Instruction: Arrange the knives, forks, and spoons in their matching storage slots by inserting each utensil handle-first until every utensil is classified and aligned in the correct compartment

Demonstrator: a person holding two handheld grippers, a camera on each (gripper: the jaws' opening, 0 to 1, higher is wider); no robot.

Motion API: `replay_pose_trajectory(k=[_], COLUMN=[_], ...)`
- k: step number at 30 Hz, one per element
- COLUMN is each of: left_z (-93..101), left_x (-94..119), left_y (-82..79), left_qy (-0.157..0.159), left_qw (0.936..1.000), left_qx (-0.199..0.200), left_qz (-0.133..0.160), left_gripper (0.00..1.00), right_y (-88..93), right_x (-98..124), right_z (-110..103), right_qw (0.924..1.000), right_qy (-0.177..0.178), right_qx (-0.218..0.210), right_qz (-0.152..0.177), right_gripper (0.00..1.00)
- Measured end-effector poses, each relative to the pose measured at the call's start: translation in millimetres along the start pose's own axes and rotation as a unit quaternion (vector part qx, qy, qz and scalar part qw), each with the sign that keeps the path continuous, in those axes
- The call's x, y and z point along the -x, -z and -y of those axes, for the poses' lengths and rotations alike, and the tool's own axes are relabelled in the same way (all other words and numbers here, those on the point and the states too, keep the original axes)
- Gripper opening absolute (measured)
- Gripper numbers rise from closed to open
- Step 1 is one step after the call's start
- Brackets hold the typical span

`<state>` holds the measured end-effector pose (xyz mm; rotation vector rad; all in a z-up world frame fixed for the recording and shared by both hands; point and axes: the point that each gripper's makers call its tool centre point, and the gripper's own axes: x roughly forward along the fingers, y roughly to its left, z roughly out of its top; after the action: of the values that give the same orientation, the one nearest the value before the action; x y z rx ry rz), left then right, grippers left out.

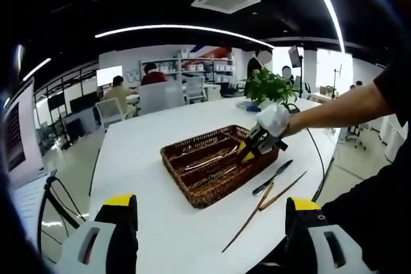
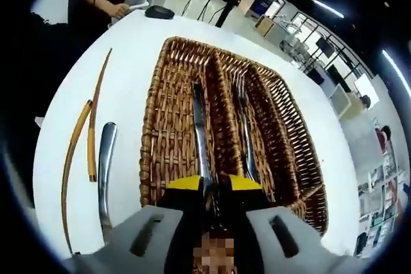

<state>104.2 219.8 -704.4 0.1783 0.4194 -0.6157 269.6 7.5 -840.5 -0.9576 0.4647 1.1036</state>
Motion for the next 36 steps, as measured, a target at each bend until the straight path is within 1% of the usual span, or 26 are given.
replay_pose_trajectory(k=[1, 2, 3, 5, 6, 7, 8, 9, 10, 11, 12, 14, 15, 19, 20, 22, 23, 25, 26, 28, 29, 30, 32, 33, 35, 36], left_z=[0.8, 0.9, 1.2, 2.1, 3.0, 3.6, 4.1, 4.5, 5.0, 6.0, 7.6, 8.3, 9.0, 10.0, 9.9, 7.5, 5.4, 4.0, 4.6, 5.4, 5.7, 6.3, 8.4, 9.3, 11.5, 12.9], left_x=[0, 0, 0, -1, -2, -2, -2, -2, -2, -2, -3, -3, -4, -6, -6, -6, -6, -6, -6, -6, -6, -7, -7, -8, -8, -9], left_y=[-1.9, -2.9, -4.2, -6.1, -7.3, -8.3, -10.5, -12.7, -15.5, -17.5, -20.7, -21.9, -22.7, -23.8, -24.5, -26.7, -29.2, -32.3, -33.2, -34.0, -34.3, -34.7, -37.6, -39.4, -40.6, -39.2], left_qy=[0.0, 0.001, 0.001, 0.001, 0.002, 0.002, 0.001, 0.0, 0.0, 0.001, 0.003, 0.004, 0.004, 0.008, 0.008, 0.009, 0.01, 0.009, 0.009, 0.008, 0.009, 0.009, 0.011, 0.012, 0.015, 0.017], left_qw=[1.0, 1.0, 1.0, 1.0, 1.0, 1.0, 0.9999, 0.9999, 0.9998, 0.9997, 0.9995, 0.9995, 0.9994, 0.9993, 0.9993, 0.9992, 0.999, 0.9988, 0.9987, 0.9986, 0.9985, 0.9985, 0.9979, 0.9975, 0.997, 0.997], left_qx=[-0.001, -0.001, -0.002, -0.002, -0.003, -0.004, -0.008, -0.01, -0.011, -0.012, -0.014, -0.016, -0.018, -0.021, -0.021, -0.018, -0.012, -0.006, -0.005, -0.004, -0.003, -0.002, 0.005, 0.009, 0.017, 0.017], left_qz=[0.001, 0.002, 0.004, 0.006, 0.006, 0.007, 0.01, 0.014, 0.019, 0.023, 0.027, 0.028, 0.029, 0.029, 0.03, 0.035, 0.041, 0.049, 0.051, 0.053, 0.053, 0.055, 0.063, 0.069, 0.074, 0.074], left_gripper=[1.0, 1.0, 1.0, 1.0, 1.0, 1.0, 1.0, 1.0, 1.0, 1.0, 1.0, 1.0, 1.0, 1.0, 1.0, 1.0, 1.0, 1.0, 1.0, 1.0, 1.0, 1.0, 1.0, 1.0, 1.0, 1.0], right_y=[-3.5, -6.1, -6.1, -10.0, -13.4, -14.6, -15.4, -16.6, -18.3, -19.2, -18.9, -18.7, -18.0, -24.6, -26.1, -26.7, -27.8, -28.0, -28.9, -26.7, -25.3, -24.9, -21.4, -19.6, -15.3, -10.4], right_x=[5, 9, 15, 23, 31, 37, 48, 57, 60, 68, 77, 87, 93, 113, 117, 127, 134, 143, 147, 155, 160, 162, 171, 174, 178, 182], right_z=[2, 4, 15, 23, 26, 30, 36, 39, 39, 39, 40, 41, 42, 35, 34, 33, 32, 31, 30, 28, 29, 28, 26, 24, 20, 17], right_qw=[0.9999, 0.9996, 0.9984, 0.9966, 0.9949, 0.9936, 0.9903, 0.9843, 0.983, 0.9793, 0.9764, 0.9743, 0.9713, 0.9591, 0.9572, 0.9546, 0.9519, 0.9481, 0.9474, 0.9434, 0.939, 0.9388, 0.9301, 0.9273, 0.9253, 0.9224], right_qy=[0.008, 0.014, 0.047, 0.064, 0.07, 0.079, 0.096, 0.112, 0.111, 0.114, 0.125, 0.136, 0.146, 0.144, 0.145, 0.152, 0.156, 0.164, 0.164, 0.171, 0.179, 0.178, 0.186, 0.189, 0.192, 0.199], right_qx=[-0.009, -0.011, -0.023, -0.04, -0.056, -0.062, -0.079, -0.112, -0.118, -0.137, -0.144, -0.145, -0.154, -0.199, -0.203, -0.205, -0.208, -0.216, -0.215, -0.225, -0.235, -0.236, -0.256, -0.262, -0.267, -0.272], right_qz=[0.012, 0.019, 0.02, 0.033, 0.046, 0.052, 0.062, 0.077, 0.085, 0.096, 0.102, 0.106, 0.108, 0.141, 0.146, 0.154, 0.162, 0.167, 0.171, 0.173, 0.176, 0.177, 0.186, 0.189, 0.189, 0.19], right_gripper=[0.13, 0.19, 0.34, 0.59, 0.63, 0.62, 0.6, 0.61, 0.64, 0.68, 0.71, 0.73, 0.75, 0.89, 0.92, 0.94, 0.95, 0.99, 0.99, 0.99, 0.99, 0.99, 0.99, 0.99, 0.99, 0.99])
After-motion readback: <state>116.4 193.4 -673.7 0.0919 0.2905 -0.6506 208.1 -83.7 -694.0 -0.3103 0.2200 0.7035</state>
